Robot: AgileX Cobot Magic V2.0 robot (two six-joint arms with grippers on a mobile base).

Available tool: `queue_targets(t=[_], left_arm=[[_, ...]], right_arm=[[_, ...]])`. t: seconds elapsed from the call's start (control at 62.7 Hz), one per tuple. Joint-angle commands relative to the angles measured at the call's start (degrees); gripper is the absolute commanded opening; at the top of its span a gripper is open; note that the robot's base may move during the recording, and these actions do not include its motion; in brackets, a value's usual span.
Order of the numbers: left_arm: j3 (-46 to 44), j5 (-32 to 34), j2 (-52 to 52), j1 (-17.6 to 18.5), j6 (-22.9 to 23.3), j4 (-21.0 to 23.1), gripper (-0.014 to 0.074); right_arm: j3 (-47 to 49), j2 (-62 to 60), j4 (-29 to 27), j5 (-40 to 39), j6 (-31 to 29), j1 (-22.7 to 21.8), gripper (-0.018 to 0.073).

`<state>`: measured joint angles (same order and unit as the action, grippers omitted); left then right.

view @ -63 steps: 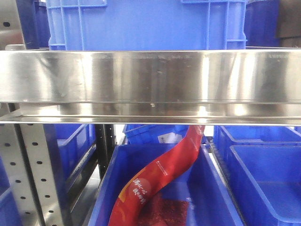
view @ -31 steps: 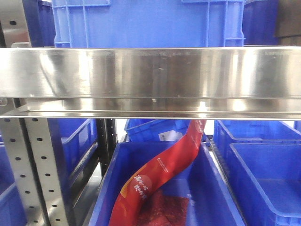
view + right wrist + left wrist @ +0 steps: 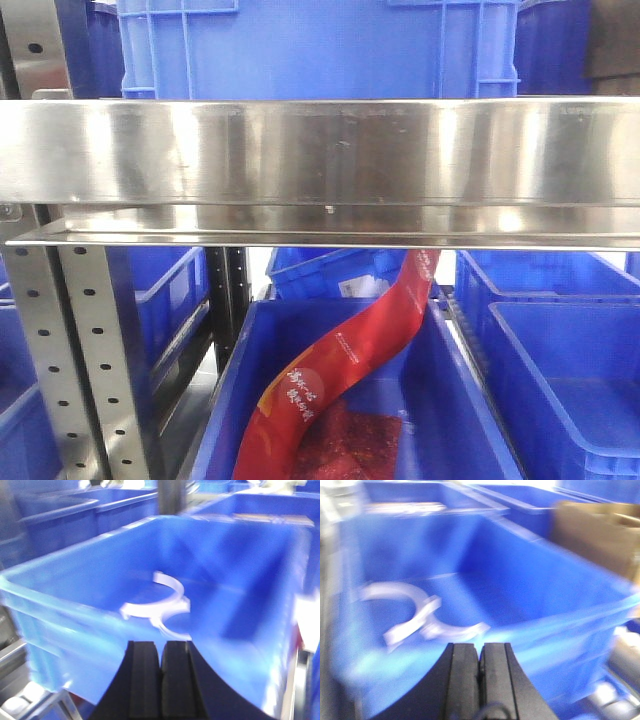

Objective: Grab PVC pipe and place in blue bin

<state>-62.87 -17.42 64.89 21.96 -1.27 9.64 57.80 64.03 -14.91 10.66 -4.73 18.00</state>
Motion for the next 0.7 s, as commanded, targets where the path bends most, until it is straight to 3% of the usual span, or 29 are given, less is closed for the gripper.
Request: queue_targets(t=[0.0, 0.128, 0.303, 0.685], left_arm=[[5.29, 4.05, -4.92, -2.42, 0.02, 1.86, -0.0111], [13.39, 6.19, -13.17, -6.62, 0.02, 3.17, -0.0111], [22.89, 6.23, -23.89, -11.53, 0.02, 3.70, -0.0111], [26.81, 6.14, -39.13, -12.16, 0.02, 3.70, -0.0111]], right_arm=[[-5.70, -3.99, -5.39, -6.84, -0.25, -2.50, -0.0167], [-12.91, -11.26, -5.70, -10.32, -0.25, -4.96, -0.0167], [-20.09, -21.46, -1.30, -4.51, -0.25, -6.97, -0.0167], [-22.08, -34.20, -1.20, -0.35, -0.25, -6.97, -0.0167]])
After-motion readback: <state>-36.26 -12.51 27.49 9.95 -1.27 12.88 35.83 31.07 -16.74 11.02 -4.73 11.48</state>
